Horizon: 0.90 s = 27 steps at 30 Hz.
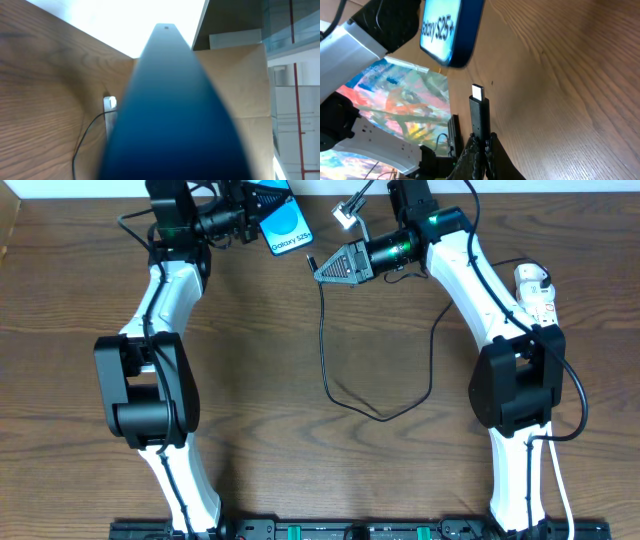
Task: Plug charger to phone and switch on socket
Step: 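Lift the cable end with the right gripper toward the phone's bottom, then align the USB-C plug under the phone's charging port with the right gripper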
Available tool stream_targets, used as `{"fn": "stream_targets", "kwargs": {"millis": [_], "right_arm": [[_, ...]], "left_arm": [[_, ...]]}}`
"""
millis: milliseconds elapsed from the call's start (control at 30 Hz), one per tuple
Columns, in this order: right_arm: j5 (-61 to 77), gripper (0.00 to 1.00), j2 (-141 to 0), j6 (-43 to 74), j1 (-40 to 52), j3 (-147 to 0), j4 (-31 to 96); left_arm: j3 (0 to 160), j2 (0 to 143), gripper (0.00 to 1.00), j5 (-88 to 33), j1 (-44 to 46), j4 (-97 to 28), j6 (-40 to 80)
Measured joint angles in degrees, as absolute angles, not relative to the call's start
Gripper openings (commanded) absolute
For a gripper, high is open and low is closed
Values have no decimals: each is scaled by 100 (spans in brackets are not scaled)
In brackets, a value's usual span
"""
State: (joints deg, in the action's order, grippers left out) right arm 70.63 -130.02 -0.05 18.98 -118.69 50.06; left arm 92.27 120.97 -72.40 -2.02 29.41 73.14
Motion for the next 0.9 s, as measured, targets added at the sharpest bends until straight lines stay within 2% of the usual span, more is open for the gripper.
{"fn": "stream_targets", "kwargs": {"millis": [900], "right_arm": [[7113, 1, -13002, 110, 2121, -11869, 4932]], "left_arm": [[9227, 12097, 7, -7011, -158, 2941, 7303]]}}
